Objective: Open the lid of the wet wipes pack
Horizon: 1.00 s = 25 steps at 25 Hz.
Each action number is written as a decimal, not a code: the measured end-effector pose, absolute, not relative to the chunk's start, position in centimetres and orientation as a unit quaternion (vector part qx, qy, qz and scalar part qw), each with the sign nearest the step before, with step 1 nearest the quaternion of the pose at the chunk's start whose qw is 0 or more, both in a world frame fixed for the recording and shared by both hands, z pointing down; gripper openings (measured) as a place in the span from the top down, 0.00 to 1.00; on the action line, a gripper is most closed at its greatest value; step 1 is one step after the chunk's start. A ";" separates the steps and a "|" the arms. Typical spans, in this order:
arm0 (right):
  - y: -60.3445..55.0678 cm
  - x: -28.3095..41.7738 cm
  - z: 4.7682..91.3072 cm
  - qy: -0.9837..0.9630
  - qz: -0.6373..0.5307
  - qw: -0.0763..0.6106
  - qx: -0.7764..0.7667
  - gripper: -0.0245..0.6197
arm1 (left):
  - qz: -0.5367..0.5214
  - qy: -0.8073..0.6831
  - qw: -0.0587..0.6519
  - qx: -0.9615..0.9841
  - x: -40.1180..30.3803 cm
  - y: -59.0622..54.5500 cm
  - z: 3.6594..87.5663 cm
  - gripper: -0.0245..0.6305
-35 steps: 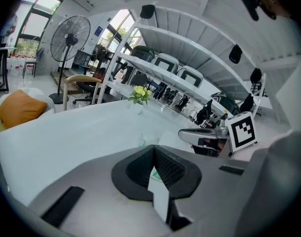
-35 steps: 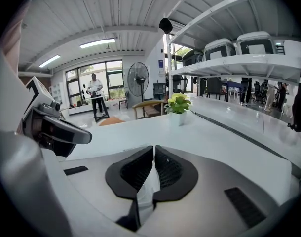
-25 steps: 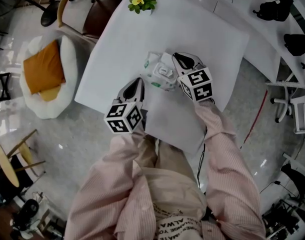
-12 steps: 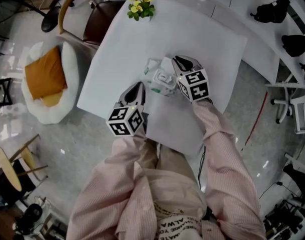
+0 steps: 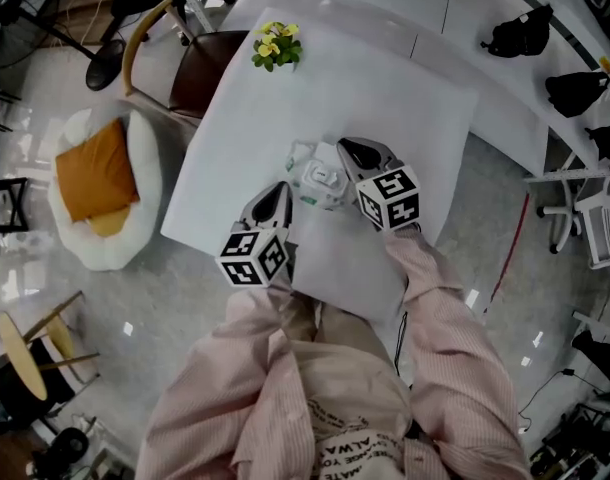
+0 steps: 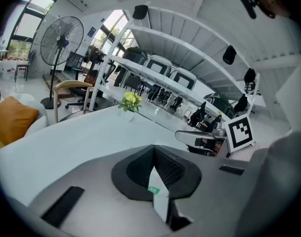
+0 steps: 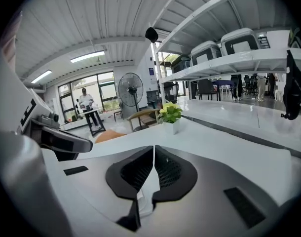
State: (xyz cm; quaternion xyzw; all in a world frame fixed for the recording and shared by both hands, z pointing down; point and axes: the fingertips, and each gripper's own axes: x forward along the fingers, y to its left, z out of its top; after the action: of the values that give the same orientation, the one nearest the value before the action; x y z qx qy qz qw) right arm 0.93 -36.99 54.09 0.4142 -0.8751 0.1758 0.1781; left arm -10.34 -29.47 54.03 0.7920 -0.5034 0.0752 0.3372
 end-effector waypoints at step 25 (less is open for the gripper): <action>-27.6 4.6 39.3 -0.870 0.138 0.022 0.472 0.96 | 0.012 -0.468 0.193 0.863 -11.1 -25.7 39.9 0.96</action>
State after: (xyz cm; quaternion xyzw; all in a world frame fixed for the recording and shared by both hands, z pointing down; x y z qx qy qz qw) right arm 4.61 -27.55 39.30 0.4724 -0.8702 0.1382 0.0220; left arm -11.09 -25.73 39.85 0.8625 -0.4677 0.0117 0.1927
